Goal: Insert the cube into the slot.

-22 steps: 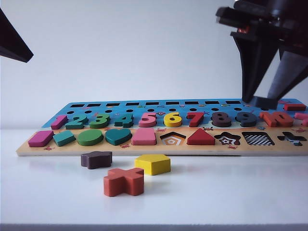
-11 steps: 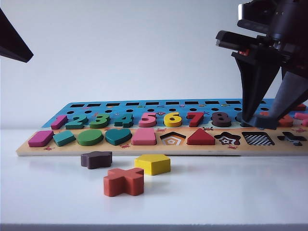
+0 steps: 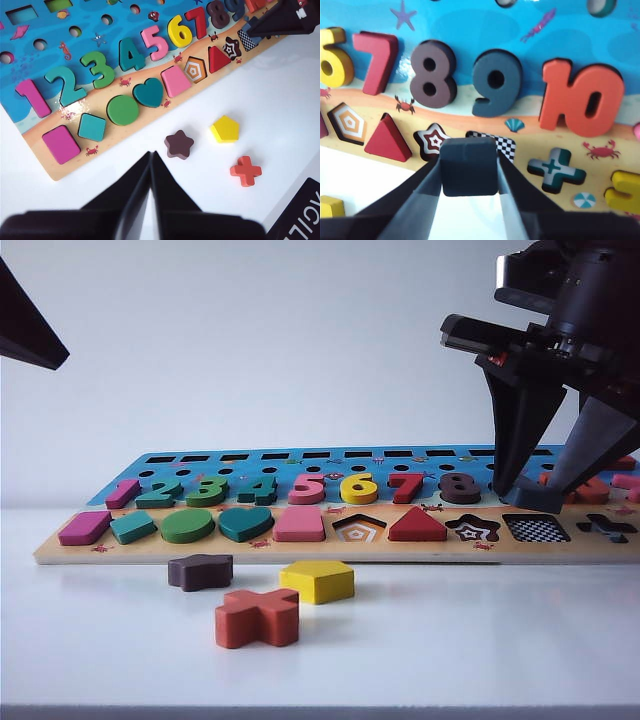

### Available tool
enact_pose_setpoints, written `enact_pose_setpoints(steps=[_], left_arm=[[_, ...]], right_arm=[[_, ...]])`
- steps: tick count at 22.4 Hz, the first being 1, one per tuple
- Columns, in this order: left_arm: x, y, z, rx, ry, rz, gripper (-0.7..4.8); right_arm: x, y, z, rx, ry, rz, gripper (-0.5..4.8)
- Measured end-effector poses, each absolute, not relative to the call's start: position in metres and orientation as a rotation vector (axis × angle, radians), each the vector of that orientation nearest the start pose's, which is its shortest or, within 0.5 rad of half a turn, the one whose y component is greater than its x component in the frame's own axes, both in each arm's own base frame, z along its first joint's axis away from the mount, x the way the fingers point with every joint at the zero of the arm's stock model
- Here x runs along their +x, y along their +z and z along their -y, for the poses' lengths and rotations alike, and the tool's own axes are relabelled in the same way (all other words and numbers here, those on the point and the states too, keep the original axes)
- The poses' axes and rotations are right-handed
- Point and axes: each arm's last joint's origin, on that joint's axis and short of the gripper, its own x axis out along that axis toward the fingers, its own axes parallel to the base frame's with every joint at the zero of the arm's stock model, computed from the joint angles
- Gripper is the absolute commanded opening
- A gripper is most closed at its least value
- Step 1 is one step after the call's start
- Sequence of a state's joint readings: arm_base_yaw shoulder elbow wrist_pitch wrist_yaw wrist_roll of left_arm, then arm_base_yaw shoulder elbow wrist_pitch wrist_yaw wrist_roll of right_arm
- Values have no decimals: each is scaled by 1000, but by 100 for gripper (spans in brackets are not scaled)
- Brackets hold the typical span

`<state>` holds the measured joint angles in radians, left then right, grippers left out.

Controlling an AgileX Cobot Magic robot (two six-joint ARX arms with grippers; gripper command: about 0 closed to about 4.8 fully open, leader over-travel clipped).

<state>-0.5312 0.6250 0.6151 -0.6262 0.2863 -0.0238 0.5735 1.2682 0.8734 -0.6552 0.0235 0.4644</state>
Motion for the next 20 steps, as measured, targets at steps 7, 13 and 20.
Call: enact_pose_setpoints(steps=[7,13,20], left_arm=[[107,259,72,58,-781,-658,9],[107,259,72,58,-781,-658,9],[107,259,72,58,-781,-658,9]], right_arm=[[205,226,-131,81,222,-1115,-8],[205,225,-131,80,220,-1114,-8],[205,225,-131,79,219,-1114,44]])
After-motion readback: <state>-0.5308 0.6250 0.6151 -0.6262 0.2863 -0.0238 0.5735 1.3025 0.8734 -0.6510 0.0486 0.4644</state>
